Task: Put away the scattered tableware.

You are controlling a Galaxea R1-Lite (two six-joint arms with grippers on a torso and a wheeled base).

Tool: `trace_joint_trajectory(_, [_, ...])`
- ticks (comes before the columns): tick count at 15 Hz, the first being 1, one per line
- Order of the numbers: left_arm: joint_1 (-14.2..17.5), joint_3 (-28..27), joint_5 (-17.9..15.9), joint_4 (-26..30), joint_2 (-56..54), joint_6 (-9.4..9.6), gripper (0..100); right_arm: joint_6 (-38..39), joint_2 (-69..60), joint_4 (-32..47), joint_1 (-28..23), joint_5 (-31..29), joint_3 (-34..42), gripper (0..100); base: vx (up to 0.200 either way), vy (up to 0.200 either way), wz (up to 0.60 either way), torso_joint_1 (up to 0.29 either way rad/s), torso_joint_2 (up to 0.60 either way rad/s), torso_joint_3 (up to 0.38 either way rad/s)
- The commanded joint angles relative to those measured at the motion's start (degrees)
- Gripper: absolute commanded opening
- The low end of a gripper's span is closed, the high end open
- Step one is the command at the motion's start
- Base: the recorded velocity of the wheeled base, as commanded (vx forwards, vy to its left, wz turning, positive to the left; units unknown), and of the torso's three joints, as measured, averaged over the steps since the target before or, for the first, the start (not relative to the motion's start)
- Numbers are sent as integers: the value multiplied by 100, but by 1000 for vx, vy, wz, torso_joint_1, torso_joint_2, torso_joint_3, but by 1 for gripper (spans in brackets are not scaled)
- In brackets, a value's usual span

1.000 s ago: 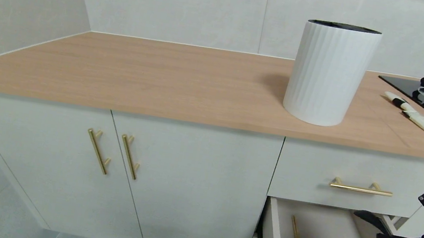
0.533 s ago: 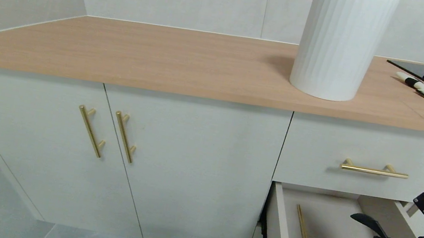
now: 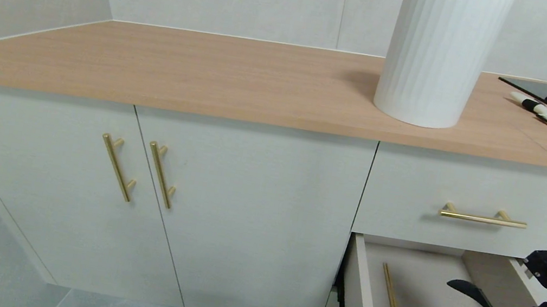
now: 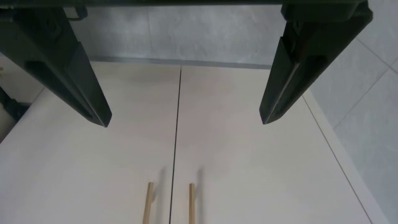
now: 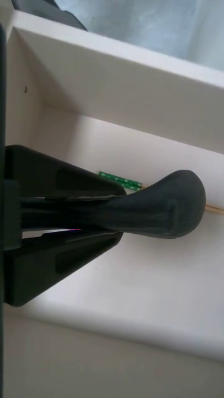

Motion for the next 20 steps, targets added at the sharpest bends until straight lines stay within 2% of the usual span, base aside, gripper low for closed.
trace_joint_trajectory(1, [5, 0, 1, -1, 5, -4, 100, 14, 636, -177, 16, -155, -17, 0, 0, 0, 0, 0, 0, 0])
trace_joint_trajectory(4, [5, 0, 1, -1, 5, 4, 100, 199, 1866, -1161, 16, -902, 9, 0, 0, 0, 0, 0, 0, 0])
trace_joint_trajectory(6, [5, 0, 1, -1, 5, -4, 100, 524, 2807, -2119, 16, -1350, 71, 0, 0, 0, 0, 0, 0, 0])
trace_joint_trajectory(8, [5, 0, 1, -1, 5, -4, 100, 533, 3589, -3174, 16, -1552, 238, 0, 0, 0, 0, 0, 0, 0])
trace_joint_trajectory(9, [5, 0, 1, -1, 5, -4, 100, 533, 3765, -3455, 16, -1578, 282, 0, 0, 0, 0, 0, 0, 0])
trace_joint_trajectory(10, [5, 0, 1, -1, 5, -4, 100, 533, 4354, -4510, 25, -1684, 449, 0, 0, 0, 0, 0, 0, 0])
trace_joint_trajectory(11, [5, 0, 1, -1, 5, -4, 100, 524, 4696, -5248, 34, -1763, 581, 0, 0, 0, 0, 0, 0, 0])
trace_joint_trajectory(13, [5, 0, 1, -1, 5, -4, 100, 489, 5285, -6303, 69, -1921, 704, 0, 0, 0, 0, 0, 0, 0])
trace_joint_trajectory(15, [5, 0, 1, -1, 5, 4, 100, 463, 5549, -6593, 174, -2150, 695, 0, 0, 0, 0, 0, 0, 0])
trace_joint_trajectory(20, [5, 0, 1, -1, 5, -4, 100, 471, 5558, -6593, 227, -2167, 677, 0, 0, 0, 0, 0, 0, 0])
